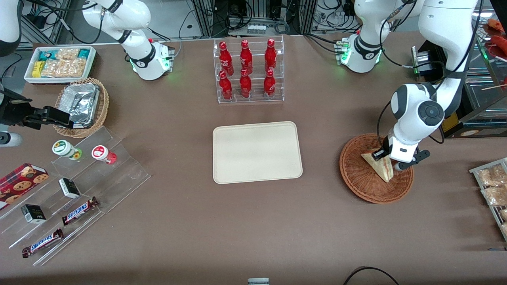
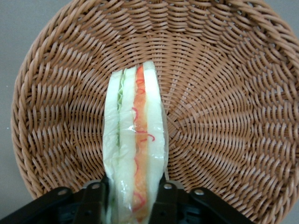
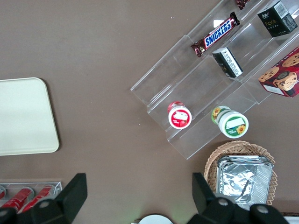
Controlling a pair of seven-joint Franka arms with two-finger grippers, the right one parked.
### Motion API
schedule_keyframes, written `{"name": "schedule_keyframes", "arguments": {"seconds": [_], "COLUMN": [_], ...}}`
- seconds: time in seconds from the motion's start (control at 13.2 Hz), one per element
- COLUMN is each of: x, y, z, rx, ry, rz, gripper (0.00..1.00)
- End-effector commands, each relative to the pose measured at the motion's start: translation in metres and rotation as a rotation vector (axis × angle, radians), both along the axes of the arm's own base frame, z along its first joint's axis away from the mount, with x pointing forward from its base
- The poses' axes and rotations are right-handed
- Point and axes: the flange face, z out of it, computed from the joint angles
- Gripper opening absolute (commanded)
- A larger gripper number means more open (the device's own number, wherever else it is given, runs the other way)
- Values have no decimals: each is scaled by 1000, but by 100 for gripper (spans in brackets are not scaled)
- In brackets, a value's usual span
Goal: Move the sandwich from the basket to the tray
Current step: 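Lower the left gripper and close it on the wrapped sandwich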
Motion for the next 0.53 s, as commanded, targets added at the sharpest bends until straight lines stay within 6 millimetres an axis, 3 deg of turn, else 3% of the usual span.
{"name": "schedule_keyframes", "arguments": {"seconds": [0.0,0.23,0.45], "x": [2,8,31], "y": [-2,-9,-52], "z": [24,73,146], "rx": [10,41,62], "ry": [-34,-9,61], "rz": [7,-27,-76], "gripper": [5,5,5]}}
